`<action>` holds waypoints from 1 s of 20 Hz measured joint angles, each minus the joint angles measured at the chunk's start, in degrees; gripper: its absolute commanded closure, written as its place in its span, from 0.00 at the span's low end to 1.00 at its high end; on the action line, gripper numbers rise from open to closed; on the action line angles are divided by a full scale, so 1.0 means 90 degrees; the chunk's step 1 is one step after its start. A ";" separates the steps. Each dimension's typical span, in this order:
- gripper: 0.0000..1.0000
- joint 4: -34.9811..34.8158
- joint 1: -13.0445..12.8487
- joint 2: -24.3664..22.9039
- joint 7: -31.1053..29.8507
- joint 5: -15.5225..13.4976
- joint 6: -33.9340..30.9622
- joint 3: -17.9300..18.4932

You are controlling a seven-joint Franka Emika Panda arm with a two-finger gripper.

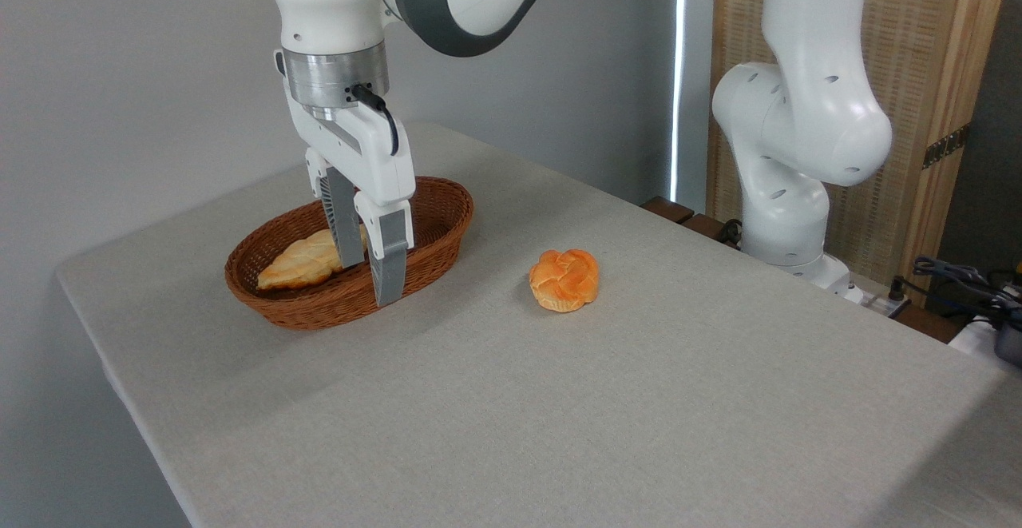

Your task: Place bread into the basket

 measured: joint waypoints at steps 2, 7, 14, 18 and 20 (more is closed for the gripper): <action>0.00 0.0041 0.0001 -0.0003 0.0075 0.0000 -0.0144 -0.0022; 0.00 0.0335 0.0002 -0.0037 0.0121 0.0002 -0.0632 -0.0171; 0.00 0.0511 0.0040 -0.0038 0.0444 0.0011 -0.0634 -0.0145; 0.00 0.0519 0.0058 -0.0005 0.0559 0.0023 -0.0734 -0.0147; 0.00 0.0519 0.0054 0.0034 0.0579 0.0135 -0.0908 -0.0165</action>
